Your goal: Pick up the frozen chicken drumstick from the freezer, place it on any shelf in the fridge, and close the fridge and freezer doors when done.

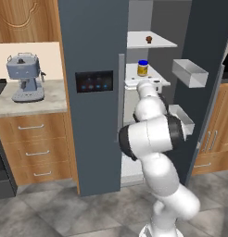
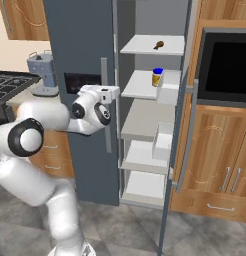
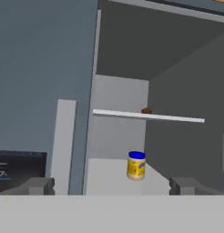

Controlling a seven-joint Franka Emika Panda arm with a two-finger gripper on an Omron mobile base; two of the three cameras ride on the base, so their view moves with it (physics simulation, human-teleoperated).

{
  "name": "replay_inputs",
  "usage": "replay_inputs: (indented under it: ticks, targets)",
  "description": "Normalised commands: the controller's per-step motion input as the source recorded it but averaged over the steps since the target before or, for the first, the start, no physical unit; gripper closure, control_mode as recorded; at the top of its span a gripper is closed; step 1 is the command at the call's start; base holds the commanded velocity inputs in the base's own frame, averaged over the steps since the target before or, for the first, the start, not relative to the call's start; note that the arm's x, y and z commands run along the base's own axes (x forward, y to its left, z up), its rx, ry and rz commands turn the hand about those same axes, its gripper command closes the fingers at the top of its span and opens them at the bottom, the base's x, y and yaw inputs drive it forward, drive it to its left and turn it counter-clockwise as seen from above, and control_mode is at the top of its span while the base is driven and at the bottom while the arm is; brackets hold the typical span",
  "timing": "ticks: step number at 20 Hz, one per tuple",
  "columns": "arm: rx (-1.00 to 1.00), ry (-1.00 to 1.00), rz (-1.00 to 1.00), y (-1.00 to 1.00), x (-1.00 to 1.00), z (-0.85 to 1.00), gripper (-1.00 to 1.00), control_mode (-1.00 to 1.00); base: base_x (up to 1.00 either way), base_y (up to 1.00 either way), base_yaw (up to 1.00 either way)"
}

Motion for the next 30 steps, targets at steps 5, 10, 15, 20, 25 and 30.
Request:
replay_inputs:
  ticks: [5, 10, 15, 20, 25, 30]
  targets:
    - [0.0, 0.14, 0.02, 0.0, -1.0, 1.0, -1.0, -1.0, 0.0, 0.0, 0.0]
    - [0.0, 0.28, 0.0, 0.01, -1.0, 1.0, -1.0, -1.0, 0.0, 0.0, 0.0]
    - [-0.04, 0.46, 0.0, 0.0, -1.0, 0.88, -1.0, -1.0, 0.0, 0.0, 0.0]
    - [-0.08, 0.57, 0.0, 0.0, -1.0, 0.58, -1.0, -1.0, 0.0, 0.0, 0.0]
    - [-0.09, 0.29, 0.01, 0.03, -0.52, 0.22, -1.0, -1.0, 0.0, 0.0, 0.0]
    - [0.0, 0.04, 0.0, -0.23, -0.69, -0.17, -1.0, -1.0, 0.0, 0.0, 0.0]
